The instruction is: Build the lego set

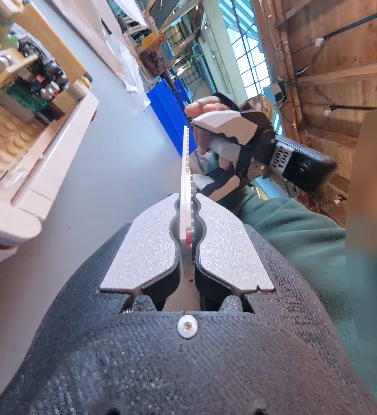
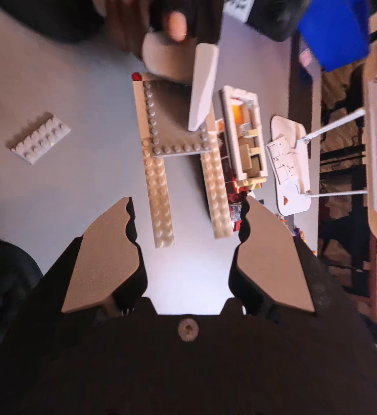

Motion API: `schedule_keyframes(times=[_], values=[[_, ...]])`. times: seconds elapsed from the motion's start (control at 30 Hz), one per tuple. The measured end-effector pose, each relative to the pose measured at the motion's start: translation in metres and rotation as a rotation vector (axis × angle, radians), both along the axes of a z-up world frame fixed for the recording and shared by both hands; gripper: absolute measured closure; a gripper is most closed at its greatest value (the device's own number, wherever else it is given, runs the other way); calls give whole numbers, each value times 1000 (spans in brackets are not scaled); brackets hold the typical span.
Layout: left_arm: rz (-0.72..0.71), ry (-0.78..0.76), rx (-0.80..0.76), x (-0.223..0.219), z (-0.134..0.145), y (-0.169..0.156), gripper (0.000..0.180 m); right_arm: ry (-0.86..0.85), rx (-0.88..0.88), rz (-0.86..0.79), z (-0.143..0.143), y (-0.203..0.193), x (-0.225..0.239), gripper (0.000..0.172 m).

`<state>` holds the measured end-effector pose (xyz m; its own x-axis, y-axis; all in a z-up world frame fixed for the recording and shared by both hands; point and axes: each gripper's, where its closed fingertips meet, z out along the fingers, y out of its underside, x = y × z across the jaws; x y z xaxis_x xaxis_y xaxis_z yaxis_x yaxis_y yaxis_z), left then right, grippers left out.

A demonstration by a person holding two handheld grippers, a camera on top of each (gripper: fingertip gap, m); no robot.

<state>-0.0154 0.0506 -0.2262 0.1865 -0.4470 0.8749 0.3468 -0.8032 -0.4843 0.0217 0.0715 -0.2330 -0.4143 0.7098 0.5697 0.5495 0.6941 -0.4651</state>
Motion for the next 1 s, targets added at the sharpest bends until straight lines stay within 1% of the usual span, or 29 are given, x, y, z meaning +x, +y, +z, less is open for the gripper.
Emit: schedule_keyframes(times=[0.1,0.2,0.3,0.4,0.5,0.57,0.63,0.73,0.83,0.9,1.0], values=[[-31,57,-23,9,-13,-3,172,-135,81,52,-23,-10,-8,81],[-48,68,-33,15,-18,-6,172,-241,109,38,-43,-11,-12,82],[-49,81,-31,14,-19,-7,172,-254,88,17,-49,-11,-17,91],[-48,89,-31,13,-21,-6,171,-259,4,9,-49,-14,-17,95],[-17,121,-19,6,-22,-1,164,-288,-129,7,-55,-18,-13,95],[12,205,-2,-2,-29,4,154,-304,-215,-7,-60,-20,-10,95],[52,332,40,-13,-38,8,147,-323,-277,-29,-67,-20,-7,95],[82,519,147,-26,-44,11,143,-343,-352,-64,-76,-20,-4,96],[38,682,227,-28,-53,4,137,-369,-372,-76,-83,-20,-2,96],[-10,747,265,-24,-60,-2,133,-371,-405,-81,-83,-22,-2,96],[-101,851,325,-17,-70,-13,122,-380,-439,-92,-85,-22,-1,93]])
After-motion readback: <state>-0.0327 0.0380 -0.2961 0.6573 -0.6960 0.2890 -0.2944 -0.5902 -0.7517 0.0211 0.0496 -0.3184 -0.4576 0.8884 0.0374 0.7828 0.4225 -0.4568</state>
